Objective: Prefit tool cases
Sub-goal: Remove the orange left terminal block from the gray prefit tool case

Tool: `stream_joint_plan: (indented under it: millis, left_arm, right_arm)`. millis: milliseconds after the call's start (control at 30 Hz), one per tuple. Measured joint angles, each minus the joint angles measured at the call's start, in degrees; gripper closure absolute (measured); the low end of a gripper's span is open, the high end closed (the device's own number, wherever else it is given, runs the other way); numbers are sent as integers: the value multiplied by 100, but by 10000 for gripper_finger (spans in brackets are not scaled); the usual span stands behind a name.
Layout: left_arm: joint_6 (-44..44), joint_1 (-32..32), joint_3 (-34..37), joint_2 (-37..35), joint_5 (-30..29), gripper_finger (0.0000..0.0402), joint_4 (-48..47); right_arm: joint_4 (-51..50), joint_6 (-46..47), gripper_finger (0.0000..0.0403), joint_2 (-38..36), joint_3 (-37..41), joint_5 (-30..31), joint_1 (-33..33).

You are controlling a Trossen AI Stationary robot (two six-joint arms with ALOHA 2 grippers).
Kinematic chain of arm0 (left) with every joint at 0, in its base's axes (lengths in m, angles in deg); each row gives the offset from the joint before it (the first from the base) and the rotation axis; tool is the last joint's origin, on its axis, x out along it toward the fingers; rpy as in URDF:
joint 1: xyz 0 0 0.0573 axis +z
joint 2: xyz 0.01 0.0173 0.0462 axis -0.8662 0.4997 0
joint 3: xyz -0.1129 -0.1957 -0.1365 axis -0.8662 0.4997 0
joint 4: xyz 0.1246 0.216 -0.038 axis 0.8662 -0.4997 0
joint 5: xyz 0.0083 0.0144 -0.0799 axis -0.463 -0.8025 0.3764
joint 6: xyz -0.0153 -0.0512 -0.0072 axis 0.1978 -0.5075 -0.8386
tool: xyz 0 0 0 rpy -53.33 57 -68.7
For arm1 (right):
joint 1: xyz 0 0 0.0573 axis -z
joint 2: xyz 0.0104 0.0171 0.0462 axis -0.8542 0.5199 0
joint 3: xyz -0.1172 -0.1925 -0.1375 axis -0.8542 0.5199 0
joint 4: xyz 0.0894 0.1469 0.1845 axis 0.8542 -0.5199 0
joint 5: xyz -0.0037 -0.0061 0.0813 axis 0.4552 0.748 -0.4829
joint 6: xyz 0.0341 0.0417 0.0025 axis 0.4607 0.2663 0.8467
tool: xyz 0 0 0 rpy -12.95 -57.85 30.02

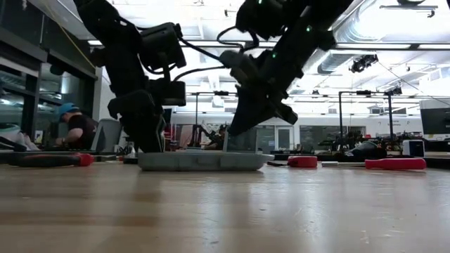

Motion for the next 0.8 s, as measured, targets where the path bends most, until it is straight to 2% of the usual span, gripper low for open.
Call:
stream_joint_plan:
  millis: [333, 633, 800]
  left_arm:
    - [6, 13, -330, -312, -25, 325, -227]
    - [11, 19, -388, -410, 7, 325, -290]
    - [-35, 19, -445, -484, 32, 325, 20]
  right_arm:
    - [346, -178, 403, 447, -11, -434, 486]
    - [328, -321, 403, 481, -19, -564, 528]
    - [290, -328, 403, 533, -11, -630, 525]
